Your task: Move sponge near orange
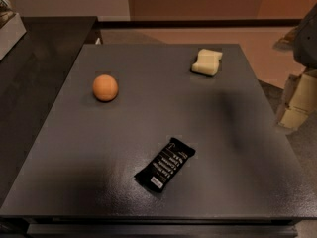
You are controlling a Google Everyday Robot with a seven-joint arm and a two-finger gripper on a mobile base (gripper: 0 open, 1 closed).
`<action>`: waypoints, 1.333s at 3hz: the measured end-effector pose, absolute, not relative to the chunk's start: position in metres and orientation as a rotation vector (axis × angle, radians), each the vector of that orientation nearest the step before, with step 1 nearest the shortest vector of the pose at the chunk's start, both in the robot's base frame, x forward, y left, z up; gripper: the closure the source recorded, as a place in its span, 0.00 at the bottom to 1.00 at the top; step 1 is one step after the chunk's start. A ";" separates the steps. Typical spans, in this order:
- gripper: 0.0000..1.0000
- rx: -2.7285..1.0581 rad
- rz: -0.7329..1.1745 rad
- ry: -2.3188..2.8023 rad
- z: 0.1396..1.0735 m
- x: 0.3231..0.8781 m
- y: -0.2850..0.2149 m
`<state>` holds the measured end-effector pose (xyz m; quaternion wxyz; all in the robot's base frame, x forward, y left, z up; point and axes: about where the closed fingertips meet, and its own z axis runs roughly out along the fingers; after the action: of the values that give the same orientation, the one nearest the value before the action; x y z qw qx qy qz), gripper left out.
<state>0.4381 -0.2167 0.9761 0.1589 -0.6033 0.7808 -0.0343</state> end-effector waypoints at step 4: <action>0.00 -1.469 -0.010 2.322 0.950 0.505 -0.204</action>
Offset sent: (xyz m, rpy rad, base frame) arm 0.0174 0.0022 -0.0071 0.0284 0.0190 -0.0444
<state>0.5051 -0.2040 0.9503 0.1957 -0.5244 0.8287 -0.0036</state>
